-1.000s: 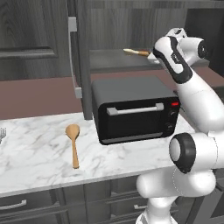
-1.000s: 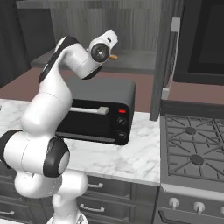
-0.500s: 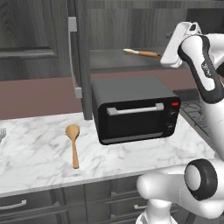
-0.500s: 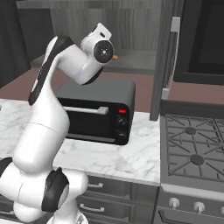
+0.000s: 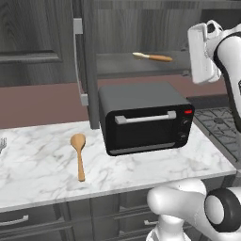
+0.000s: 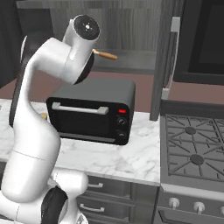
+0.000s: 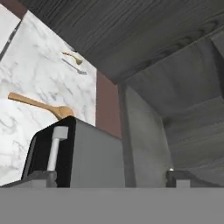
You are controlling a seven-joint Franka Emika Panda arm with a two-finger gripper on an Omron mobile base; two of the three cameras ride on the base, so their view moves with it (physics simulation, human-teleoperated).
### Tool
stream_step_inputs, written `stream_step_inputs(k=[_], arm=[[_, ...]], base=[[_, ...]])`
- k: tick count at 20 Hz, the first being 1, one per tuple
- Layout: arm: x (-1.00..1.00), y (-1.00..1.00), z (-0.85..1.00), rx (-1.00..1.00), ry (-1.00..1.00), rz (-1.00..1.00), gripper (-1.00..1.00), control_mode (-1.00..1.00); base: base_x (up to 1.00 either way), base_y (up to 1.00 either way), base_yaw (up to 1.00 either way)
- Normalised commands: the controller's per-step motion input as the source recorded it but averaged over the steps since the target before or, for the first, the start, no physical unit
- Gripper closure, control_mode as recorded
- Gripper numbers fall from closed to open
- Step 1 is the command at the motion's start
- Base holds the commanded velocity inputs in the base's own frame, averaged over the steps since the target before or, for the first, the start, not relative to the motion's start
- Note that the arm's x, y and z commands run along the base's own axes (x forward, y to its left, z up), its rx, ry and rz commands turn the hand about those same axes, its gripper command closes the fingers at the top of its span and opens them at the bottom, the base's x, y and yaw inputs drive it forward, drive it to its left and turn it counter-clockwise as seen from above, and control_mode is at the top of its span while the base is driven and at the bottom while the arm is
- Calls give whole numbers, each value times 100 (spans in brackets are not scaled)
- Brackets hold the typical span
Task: Organize the utensils by type. Pick up the wooden spoons from the counter and place them in the open cabinet. Then pick up the metallic utensils from the counter and place them in the open drawer.
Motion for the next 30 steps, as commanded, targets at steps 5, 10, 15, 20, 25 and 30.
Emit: stream_step_inputs(k=[5,10,15,20,25,30], arm=[[-94,37,-71,-51,1,10,-100,-100],[-65,15,-99,-37,-4,1,-100,-100],[-47,1,-99,-24,-3,6,-100,-100],[-5,27,-68,-28,0,29,-100,-100],[0,53,-38,-24,0,38,-100,-100],[0,60,-38,-15,0,40,-100,-100]], base=[[0,0,0],[0,0,0],[0,0,0],[0,0,0],[0,0,0],[0,0,0]])
